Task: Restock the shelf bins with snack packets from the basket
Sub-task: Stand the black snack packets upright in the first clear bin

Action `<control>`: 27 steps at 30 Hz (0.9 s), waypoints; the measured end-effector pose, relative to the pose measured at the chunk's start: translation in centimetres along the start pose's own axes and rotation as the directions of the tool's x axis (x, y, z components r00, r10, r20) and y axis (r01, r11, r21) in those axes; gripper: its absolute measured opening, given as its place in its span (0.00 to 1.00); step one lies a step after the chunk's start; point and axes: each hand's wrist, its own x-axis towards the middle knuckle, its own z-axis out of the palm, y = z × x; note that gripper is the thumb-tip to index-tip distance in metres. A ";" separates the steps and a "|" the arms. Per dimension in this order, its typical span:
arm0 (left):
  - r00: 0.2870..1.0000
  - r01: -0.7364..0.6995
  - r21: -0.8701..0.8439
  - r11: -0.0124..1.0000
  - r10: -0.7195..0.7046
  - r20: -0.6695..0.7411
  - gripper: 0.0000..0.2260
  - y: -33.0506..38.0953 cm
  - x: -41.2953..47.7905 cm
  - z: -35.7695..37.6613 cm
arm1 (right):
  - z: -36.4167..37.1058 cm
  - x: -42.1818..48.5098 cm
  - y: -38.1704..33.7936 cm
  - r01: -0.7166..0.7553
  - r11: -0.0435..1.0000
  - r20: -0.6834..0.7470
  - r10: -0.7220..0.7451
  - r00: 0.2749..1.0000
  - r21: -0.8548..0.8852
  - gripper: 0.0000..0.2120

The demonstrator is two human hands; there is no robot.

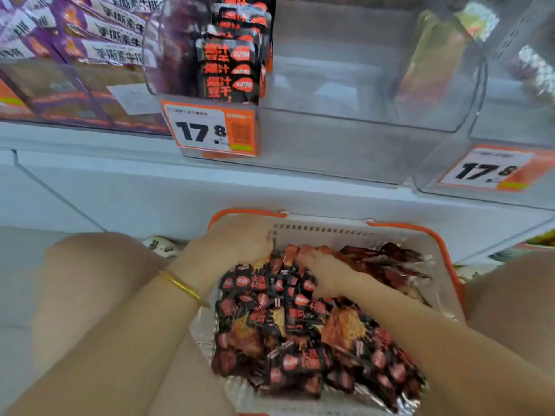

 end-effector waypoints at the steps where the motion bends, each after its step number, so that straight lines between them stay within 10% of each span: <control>1: 1.000 -0.002 0.023 1.000 0.002 -0.010 0.15 0.0 0.0 0.1 | 1.4 0.3 0.1 -0.025 0.999 0.046 0.027 0.999 -0.043 0.42; 4: 1.000 0.013 0.023 1.000 -0.013 0.009 0.16 0.0 0.3 0.6 | 3.8 0.3 -0.7 -0.111 0.983 -0.010 0.111 0.994 -0.146 0.49; 8: 0.999 0.010 0.041 0.999 -0.012 0.034 0.10 0.0 0.9 1.4 | 3.5 -0.5 -1.7 -0.104 0.967 -0.197 0.058 0.979 -0.231 0.30; 13: 0.975 -0.089 -0.096 0.991 0.107 0.193 0.17 1.0 0.9 2.2 | -2.6 -2.5 -1.8 -0.108 0.936 -0.361 0.233 0.903 0.335 0.12; 15: 0.964 -0.136 -0.080 0.987 0.151 0.218 0.23 1.9 0.6 2.5 | -5.0 -3.6 -1.6 -0.065 0.713 -0.295 0.370 0.881 0.698 0.12; 17: 0.972 -0.158 -0.008 0.987 0.157 0.172 0.31 2.7 0.2 2.8 | -6.6 -4.8 -2.0 -0.020 0.279 -0.103 0.417 0.903 0.960 0.12; 21: 0.953 -0.236 0.013 0.972 0.234 -0.191 0.17 2.3 -0.1 1.1 | -8.6 -7.1 -2.3 0.024 -0.260 0.048 0.267 0.963 0.965 0.14; 25: 0.954 -0.185 -0.374 0.909 0.075 -0.290 0.10 0.2 -1.9 -3.7 | -10.6 -9.6 -2.2 0.126 -0.040 -0.125 0.039 0.991 0.991 0.37; 27: 0.943 -0.262 -0.611 0.747 0.064 -0.327 0.10 -0.5 -3.3 -6.0 | -12.3 -11.0 -3.4 0.300 0.152 -0.300 -0.023 0.954 0.942 0.25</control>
